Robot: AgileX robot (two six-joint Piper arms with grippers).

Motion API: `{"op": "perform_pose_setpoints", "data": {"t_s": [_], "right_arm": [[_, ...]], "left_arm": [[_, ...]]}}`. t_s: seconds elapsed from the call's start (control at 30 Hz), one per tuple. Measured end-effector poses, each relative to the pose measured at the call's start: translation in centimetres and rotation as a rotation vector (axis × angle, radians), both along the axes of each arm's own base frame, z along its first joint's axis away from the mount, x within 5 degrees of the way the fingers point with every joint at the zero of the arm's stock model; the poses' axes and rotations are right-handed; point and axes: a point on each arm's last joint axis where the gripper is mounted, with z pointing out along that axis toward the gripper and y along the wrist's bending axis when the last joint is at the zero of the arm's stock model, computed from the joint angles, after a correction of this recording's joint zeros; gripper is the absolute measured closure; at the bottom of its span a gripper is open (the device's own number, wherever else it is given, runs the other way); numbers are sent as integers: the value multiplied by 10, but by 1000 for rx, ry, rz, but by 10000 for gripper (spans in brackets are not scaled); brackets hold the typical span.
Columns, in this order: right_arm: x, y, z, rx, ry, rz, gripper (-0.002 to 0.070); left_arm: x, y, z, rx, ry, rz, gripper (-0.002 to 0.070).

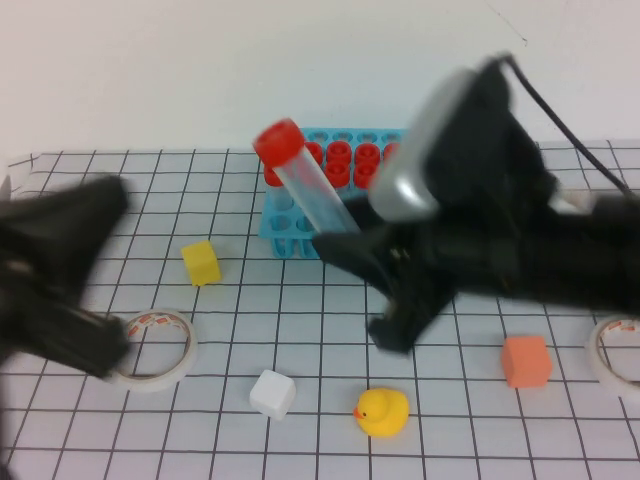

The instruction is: Place the test tubes

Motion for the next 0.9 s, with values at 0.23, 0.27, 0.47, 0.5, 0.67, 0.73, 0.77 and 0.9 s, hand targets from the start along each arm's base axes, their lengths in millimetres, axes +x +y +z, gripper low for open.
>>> {"op": "perform_pose_setpoints", "data": {"t_s": [0.23, 0.27, 0.47, 0.5, 0.67, 0.73, 0.77, 0.9], "right_arm": [[-38, -26, -4, 96, -21, -81, 444], [-42, -29, -4, 103, -24, -92, 444], [-54, -35, 5, 147, -49, -100, 444], [-55, -34, 5, 148, -47, -94, 444], [-58, -31, 4, 148, -43, -82, 444], [-59, -31, 3, 149, -39, -80, 444], [-59, -31, 3, 149, -39, -80, 444], [-60, -29, 2, 150, -22, -66, 444]], "left_arm": [[5, -38, -6, -8, -15, -156, 676], [5, -42, -6, -13, -22, -168, 676], [11, -56, -9, -119, 16, -188, 588], [12, -56, -9, -147, 30, -187, 538], [13, -60, -10, -210, 75, -194, 235], [12, -61, -10, -219, 82, -203, 159], [12, -61, -10, -225, 83, -205, 144], [9, -63, -8, -267, 86, -223, 120]]}}
